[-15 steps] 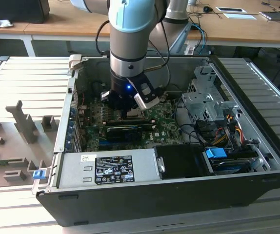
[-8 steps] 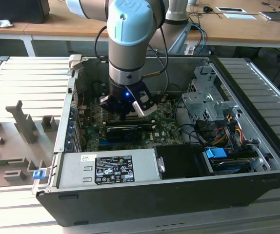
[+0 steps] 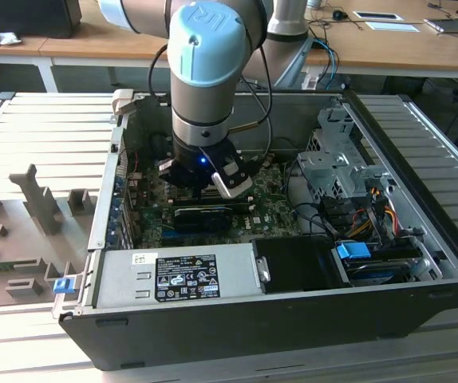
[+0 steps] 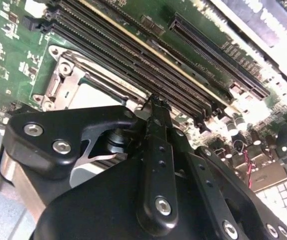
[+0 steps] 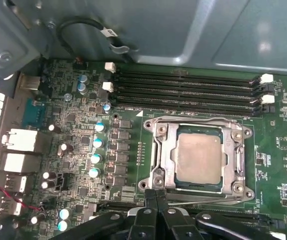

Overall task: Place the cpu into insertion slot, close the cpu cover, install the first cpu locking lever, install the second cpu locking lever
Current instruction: 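Install the second cpu locking lever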

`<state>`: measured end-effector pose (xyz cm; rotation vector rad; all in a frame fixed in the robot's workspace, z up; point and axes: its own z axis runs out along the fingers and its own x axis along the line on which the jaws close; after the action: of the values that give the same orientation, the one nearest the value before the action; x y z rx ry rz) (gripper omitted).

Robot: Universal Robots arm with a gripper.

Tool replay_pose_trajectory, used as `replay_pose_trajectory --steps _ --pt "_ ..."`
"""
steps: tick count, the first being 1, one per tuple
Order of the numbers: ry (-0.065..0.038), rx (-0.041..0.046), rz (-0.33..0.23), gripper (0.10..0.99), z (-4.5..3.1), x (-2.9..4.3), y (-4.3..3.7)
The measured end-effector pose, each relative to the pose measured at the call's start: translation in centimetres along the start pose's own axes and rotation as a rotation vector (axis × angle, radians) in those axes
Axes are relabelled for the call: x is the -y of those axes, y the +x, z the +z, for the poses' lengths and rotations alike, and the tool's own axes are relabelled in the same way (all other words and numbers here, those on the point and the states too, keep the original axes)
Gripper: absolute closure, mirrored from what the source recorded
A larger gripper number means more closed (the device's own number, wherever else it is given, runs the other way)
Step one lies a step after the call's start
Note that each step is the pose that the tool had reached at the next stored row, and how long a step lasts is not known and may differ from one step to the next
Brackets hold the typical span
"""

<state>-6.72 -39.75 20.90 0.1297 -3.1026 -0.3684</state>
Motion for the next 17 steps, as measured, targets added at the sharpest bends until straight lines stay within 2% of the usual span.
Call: replay_pose_trajectory --steps 2,5,7,8,11,13,14,17 --pt "-0.01 0.0007 -0.001 0.98 0.15 0.09 0.31" --pt "-0.017 0.0013 -0.001 0.98 0.6 0.21 0.32" --pt "-0.025 0.0016 -0.001 0.98 0.79 0.28 0.32" --pt "-0.035 0.0027 -0.001 0.98 0.99 0.3 0.33" --pt "-0.05 0.0038 -0.002 0.98 1.29 0.37 0.4" --pt "-0.053 0.0037 -0.002 0.98 1.37 0.39 0.58" --pt "-0.053 0.0042 -0.002 0.98 1.24 0.34 0.58" --pt "-0.053 0.0041 -0.002 0.98 -0.03 0.02 0.59"
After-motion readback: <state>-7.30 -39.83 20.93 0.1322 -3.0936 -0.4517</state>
